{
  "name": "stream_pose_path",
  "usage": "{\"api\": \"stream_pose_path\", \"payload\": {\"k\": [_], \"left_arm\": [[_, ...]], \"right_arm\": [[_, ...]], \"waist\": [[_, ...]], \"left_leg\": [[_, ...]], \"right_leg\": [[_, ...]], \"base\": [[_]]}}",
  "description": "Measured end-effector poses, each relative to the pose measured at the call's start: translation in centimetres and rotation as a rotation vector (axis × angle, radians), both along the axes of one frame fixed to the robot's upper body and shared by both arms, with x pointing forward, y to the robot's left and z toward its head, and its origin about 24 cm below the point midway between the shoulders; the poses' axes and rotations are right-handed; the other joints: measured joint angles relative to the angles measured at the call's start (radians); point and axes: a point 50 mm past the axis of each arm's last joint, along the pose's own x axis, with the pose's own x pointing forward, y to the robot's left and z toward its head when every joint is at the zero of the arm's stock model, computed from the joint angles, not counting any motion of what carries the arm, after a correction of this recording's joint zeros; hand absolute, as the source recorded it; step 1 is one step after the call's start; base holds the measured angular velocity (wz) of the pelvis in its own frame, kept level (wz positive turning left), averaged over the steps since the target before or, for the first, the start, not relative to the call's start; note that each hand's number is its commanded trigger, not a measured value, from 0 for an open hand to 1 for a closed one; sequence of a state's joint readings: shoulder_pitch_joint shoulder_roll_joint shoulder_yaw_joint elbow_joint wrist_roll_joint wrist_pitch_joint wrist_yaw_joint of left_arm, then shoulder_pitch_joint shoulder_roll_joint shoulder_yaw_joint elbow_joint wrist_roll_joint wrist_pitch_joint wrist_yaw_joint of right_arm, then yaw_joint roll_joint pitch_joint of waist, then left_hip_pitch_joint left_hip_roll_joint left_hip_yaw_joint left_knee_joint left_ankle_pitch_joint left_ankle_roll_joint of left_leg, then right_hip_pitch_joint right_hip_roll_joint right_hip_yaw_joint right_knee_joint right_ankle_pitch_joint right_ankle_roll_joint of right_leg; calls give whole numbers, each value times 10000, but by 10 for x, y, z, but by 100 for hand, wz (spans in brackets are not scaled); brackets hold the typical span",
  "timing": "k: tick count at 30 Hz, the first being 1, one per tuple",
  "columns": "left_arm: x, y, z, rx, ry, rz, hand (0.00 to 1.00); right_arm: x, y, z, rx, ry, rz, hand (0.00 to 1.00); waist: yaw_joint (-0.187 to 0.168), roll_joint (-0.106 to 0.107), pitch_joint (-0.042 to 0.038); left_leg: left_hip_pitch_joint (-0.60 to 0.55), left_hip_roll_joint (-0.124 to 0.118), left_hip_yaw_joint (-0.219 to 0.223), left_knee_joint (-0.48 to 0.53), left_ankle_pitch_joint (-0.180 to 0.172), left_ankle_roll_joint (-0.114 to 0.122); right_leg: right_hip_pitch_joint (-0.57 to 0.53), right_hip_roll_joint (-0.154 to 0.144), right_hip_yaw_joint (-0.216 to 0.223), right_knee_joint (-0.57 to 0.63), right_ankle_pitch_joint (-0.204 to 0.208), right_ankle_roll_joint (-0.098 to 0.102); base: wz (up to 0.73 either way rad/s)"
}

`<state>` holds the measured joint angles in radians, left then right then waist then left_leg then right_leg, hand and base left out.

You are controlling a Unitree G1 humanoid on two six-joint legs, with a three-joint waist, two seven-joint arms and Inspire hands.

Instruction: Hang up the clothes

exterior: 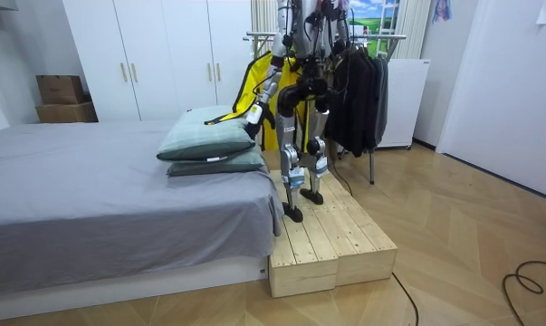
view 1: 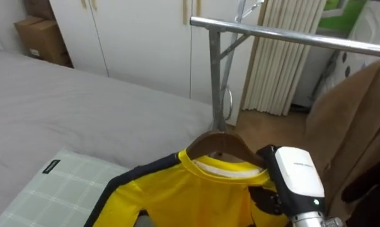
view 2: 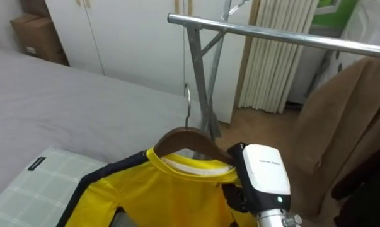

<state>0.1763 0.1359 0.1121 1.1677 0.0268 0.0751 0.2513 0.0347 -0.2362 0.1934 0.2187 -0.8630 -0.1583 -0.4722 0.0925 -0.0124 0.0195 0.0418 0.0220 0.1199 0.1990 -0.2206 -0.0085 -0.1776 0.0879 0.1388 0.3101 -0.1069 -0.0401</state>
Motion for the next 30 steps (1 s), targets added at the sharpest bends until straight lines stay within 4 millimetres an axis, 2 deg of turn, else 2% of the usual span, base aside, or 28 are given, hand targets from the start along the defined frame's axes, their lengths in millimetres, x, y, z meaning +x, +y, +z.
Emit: {"api": "stream_pose_path", "payload": {"k": [4, 8, 11, 13, 19, 21, 27, 30], "left_arm": [[-7, 0, -1, -106, 190, 458, 0], [-10, 1, -1, -123, 207, 750, 0], [-14, 2, -1, -99, 244, 1003, 0], [-16, 2, -1, -96, 288, 1020, 0], [-22, 8, 1, 29, 393, 1111, 0], [-21, 9, 2, 69, 319, 1149, 0], [-21, 14, 3, 148, 289, 1163, 0], [-20, 16, 4, 95, 258, 1122, 0]], "right_arm": [[1, -2, 0, 221, 312, -25, 100], [4, -5, 10, 457, 22, -146, 100], [6, -7, 22, 524, -488, -172, 100], [8, -15, 28, 695, -712, -491, 100], [10, -24, 31, 1067, -656, -864, 100], [10, -30, 32, 1009, -577, -956, 100], [10, -46, 36, 857, -592, -1470, 100], [11, -49, 37, 773, -460, -1509, 100]], "waist": [[-38, 0, 13], [-21, -34, 20], [-55, -125, 14], [-37, -207, 4], [-122, -460, 7], [-154, -539, 22], [-182, -651, -7], [-205, -657, -8]], "left_leg": [[-98, 92, 479, -50, -38, 7], [-97, 142, 703, -107, -58, -10], [-44, 179, 822, -190, -68, -32], [7, 188, 847, -245, -63, -41], [223, 204, 974, -349, -53, -57], [196, 204, 991, -348, -53, -58], [102, 264, 854, -318, -53, -63], [100, 266, 699, -312, -51, -64]], "right_leg": [[-249, 181, 287, -17, 163, -43], [-362, 340, 662, 4, 170, -48], [-380, 422, 771, 10, 169, -50], [-353, 446, 796, -12, 169, -50], [-246, 508, 924, -27, 174, -58], [-243, 509, 882, -67, 193, -61], [-135, 490, 748, -375, 347, -75], [-111, 406, 487, -388, 349, -85]], "base": [[-34], [-22], [-13], [-4], [-7], [0], [5], [11]]}}
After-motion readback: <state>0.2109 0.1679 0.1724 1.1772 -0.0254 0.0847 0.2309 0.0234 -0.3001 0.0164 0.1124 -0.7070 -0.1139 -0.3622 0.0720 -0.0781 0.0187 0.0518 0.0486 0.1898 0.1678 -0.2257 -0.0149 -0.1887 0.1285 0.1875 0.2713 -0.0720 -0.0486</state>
